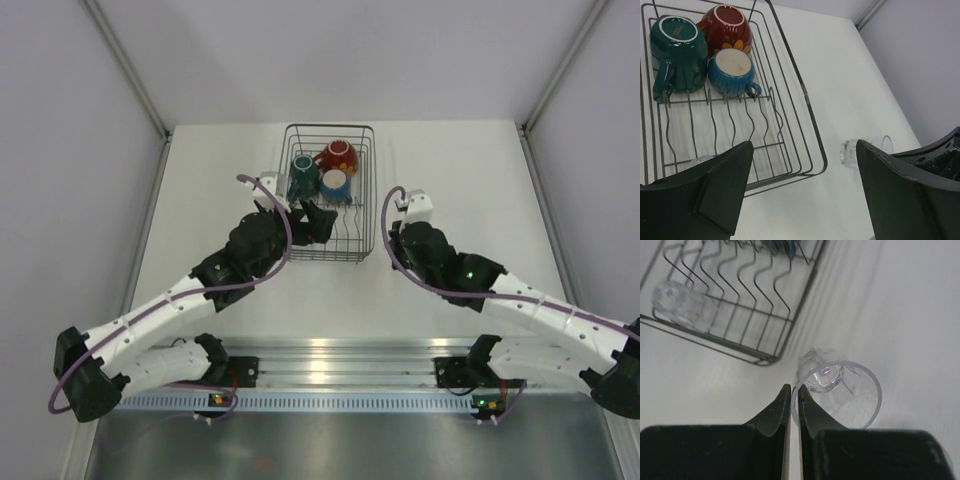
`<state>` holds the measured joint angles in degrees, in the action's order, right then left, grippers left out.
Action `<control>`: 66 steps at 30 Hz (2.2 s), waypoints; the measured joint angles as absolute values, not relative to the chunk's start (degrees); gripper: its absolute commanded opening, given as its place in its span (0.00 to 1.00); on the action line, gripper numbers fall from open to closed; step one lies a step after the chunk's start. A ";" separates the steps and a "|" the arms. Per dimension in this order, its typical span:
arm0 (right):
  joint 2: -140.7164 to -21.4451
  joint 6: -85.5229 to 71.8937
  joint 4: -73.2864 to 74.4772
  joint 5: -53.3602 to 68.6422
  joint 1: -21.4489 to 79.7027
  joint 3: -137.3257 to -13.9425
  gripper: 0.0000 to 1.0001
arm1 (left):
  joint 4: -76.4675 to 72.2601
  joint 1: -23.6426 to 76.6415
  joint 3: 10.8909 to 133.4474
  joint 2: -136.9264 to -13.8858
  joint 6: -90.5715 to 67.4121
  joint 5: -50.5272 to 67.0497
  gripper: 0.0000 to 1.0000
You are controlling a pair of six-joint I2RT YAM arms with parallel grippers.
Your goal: Load the cups into the dish rack
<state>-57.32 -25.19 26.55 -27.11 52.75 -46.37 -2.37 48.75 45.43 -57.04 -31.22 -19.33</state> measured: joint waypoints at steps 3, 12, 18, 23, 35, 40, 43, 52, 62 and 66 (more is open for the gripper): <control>-57.06 -20.12 17.74 -28.53 53.84 -46.68 0.00 | -2.46 48.29 47.55 -57.06 -34.17 -19.03 0.93; -57.49 -6.50 -10.39 -30.22 58.74 -41.91 0.00 | -9.34 38.81 49.17 -60.38 -56.66 -7.64 0.92; -57.54 0.10 -25.06 -30.59 62.02 -36.47 0.00 | -16.69 36.73 47.05 -64.93 -72.90 -1.21 0.92; -58.59 4.82 -34.61 -30.46 62.92 -34.35 0.00 | -20.47 36.77 46.15 -68.45 -82.61 2.24 0.92; -61.95 9.43 -44.42 -29.36 63.64 -34.13 0.00 | -24.43 37.32 46.11 -73.01 -95.77 7.09 0.92; -62.92 9.39 -45.01 -29.19 63.64 -33.98 0.00 | -25.78 38.39 46.11 -73.03 -97.89 6.74 0.92; -63.02 9.41 -45.45 -29.08 63.64 -33.61 0.00 | -26.24 39.00 46.11 -73.41 -99.02 6.42 0.88; -63.00 9.37 -45.87 -28.91 63.64 -32.51 0.00 | -28.12 39.51 46.13 -77.10 -101.03 6.39 0.65; -62.00 9.39 -46.22 -29.02 63.64 -31.35 0.00 | -29.12 39.86 46.19 -78.41 -101.30 6.39 0.00; -61.89 9.39 -46.22 -29.04 63.64 -31.11 0.01 | -29.15 39.90 46.22 -78.54 -100.92 6.37 0.00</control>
